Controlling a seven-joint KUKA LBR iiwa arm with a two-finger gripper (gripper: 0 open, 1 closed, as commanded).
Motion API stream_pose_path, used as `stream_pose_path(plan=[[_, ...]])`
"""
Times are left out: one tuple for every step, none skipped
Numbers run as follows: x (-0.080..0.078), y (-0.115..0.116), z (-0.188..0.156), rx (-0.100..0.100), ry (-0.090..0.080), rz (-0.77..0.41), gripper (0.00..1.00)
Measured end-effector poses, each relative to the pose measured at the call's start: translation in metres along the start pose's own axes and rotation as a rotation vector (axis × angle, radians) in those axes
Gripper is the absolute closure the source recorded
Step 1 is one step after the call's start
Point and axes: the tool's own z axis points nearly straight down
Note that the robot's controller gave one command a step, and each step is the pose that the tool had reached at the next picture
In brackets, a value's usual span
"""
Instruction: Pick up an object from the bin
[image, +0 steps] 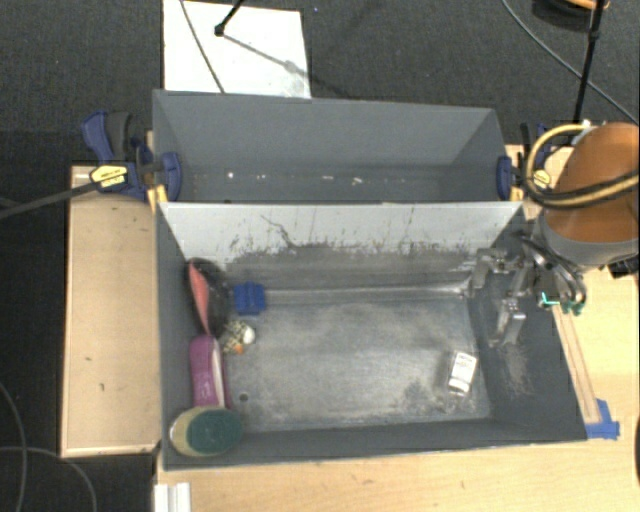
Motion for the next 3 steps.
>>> stream_pose_path(plan=[[0.092, 0.002, 0.048, -0.001, 0.002, -0.143, 0.0], [0.055, 0.026, 0.086, 0.001, -0.01, -0.123, 0.0], [0.056, 0.024, 0.084, 0.003, -0.01, -0.126, 1.0]])
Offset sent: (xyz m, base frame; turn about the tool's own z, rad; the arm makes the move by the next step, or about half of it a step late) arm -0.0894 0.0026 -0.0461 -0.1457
